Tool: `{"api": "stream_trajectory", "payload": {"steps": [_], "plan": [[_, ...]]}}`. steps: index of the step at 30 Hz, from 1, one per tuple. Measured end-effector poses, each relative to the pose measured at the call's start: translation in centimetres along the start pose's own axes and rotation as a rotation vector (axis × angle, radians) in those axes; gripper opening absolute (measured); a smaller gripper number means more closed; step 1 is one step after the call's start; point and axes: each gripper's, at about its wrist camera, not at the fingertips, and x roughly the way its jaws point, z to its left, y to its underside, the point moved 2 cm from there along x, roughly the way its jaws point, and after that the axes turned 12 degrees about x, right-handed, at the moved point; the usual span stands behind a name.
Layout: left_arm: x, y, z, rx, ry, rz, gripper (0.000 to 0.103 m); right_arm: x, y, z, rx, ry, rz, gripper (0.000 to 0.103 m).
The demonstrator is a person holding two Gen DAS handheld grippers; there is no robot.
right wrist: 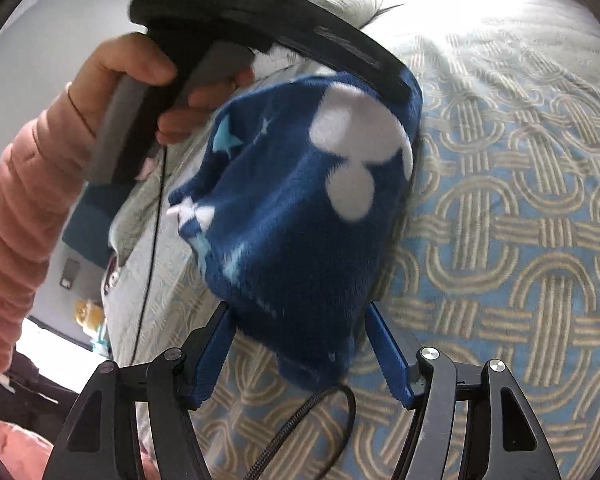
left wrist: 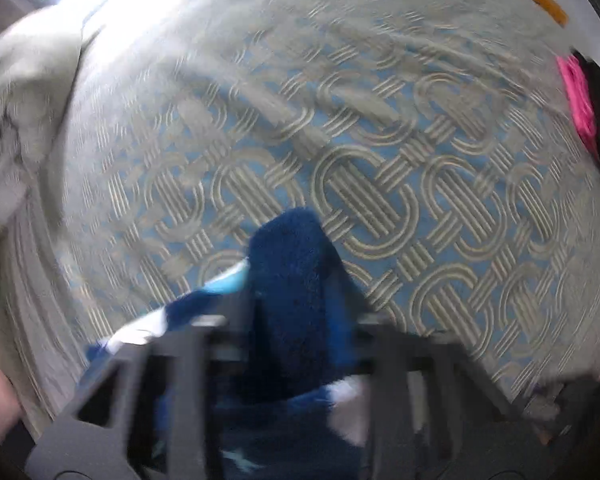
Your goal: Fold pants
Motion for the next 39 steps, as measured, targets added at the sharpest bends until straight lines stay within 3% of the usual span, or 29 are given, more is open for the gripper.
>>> {"api": "stream_trajectory", "payload": {"steps": [1, 2, 5, 7, 8, 10, 11, 13, 14, 16, 18, 20, 24, 25, 26, 27, 29, 32, 33, 34, 36, 39], "plan": [[0.0, -0.1, -0.1, -0.012, -0.023, 0.0, 0.024, 0.2, -0.4, 0.3, 0.003, 0.0, -0.008, 0.032], [-0.1, -0.2, -0.3, -0.015, -0.046, -0.001, 0.022, 0.4, -0.6, 0.4, 0.013, 0.027, -0.011, 0.025], [-0.8, -0.4, 0.1, -0.059, -0.078, -0.007, 0.017, 0.2, -0.3, 1.2, 0.05, 0.085, -0.04, 0.019], [-0.5, -0.8, 2.1, -0.131, -0.065, 0.016, 0.014, -0.5, 1.1, 2.9, 0.0, 0.135, -0.078, 0.018], [-0.5, -1.0, 3.3, -0.164, -0.115, 0.019, 0.001, -0.8, 1.9, 3.7, -0.018, 0.139, -0.087, 0.018], [-0.5, -1.3, 5.7, -0.229, -0.285, 0.037, 0.001, 0.0, 3.4, 4.9, -0.026, 0.13, -0.036, 0.018], [-0.6, -1.0, 6.7, -0.273, -0.251, 0.029, 0.001, 0.8, 4.2, 5.3, -0.031, 0.114, 0.015, 0.018], [-1.7, -0.2, 7.7, -0.337, -0.068, -0.047, 0.002, 1.5, 5.4, 6.0, -0.085, 0.14, 0.016, 0.019], [-2.6, 0.3, 7.6, -0.334, -0.024, -0.086, 0.003, 1.2, 5.6, 6.3, -0.115, 0.158, -0.006, 0.019], [-4.3, 1.1, 6.1, -0.26, 0.074, -0.145, 0.014, 0.4, 5.3, 5.9, -0.117, 0.143, -0.01, 0.022], [-5.0, 1.3, 4.1, -0.181, 0.158, -0.145, 0.05, -0.3, 4.7, 4.8, -0.061, 0.09, 0.01, 0.024], [-5.2, 1.3, 1.8, -0.097, 0.164, -0.127, 0.058, -0.7, 4.5, 3.8, -0.022, 0.061, 0.022, 0.024], [-4.0, 0.7, -2.7, 0.059, 0.144, -0.043, 0.058, -1.2, 4.3, 3.8, 0.02, 0.042, 0.03, 0.03], [-3.5, 0.7, -3.1, 0.08, 0.115, -0.02, 0.055, -1.9, 4.3, 3.6, 0.034, 0.026, 0.017, 0.034], [-2.7, 0.8, -4.0, 0.109, 0.068, 0.018, 0.03, -2.4, 4.2, 3.3, 0.052, 0.003, 0.0, 0.041], [-2.0, 1.0, -4.6, 0.13, 0.013, 0.05, 0.016, -2.9, 4.0, 2.9, 0.076, -0.022, -0.018, 0.045], [-1.8, 0.9, -4.8, 0.126, -0.035, 0.044, 0.015, -3.5, 3.4, 2.0, 0.16, -0.055, -0.049, 0.057], [-2.5, 0.4, -4.3, 0.079, -0.062, 0.02, 0.012, -2.1, 1.9, 0.9, 0.265, -0.056, -0.053, 0.059], [-2.6, 0.3, -4.1, 0.061, -0.06, 0.022, 0.01, -1.2, 1.6, 0.7, 0.299, -0.063, -0.038, 0.048], [-2.8, 0.1, -3.6, 0.033, -0.047, 0.022, 0.01, 0.2, 1.5, 0.4, 0.342, -0.048, 0.009, 0.011], [-3.3, -0.4, -2.9, 0.004, -0.068, 0.008, 0.004, 1.4, 2.0, 0.7, 0.391, 0.008, 0.016, 0.011], [-4.1, -1.5, -0.7, -0.054, -0.214, -0.028, 0.0, 0.7, 3.5, 3.9, 0.267, 0.082, -0.044, 0.011]]}}
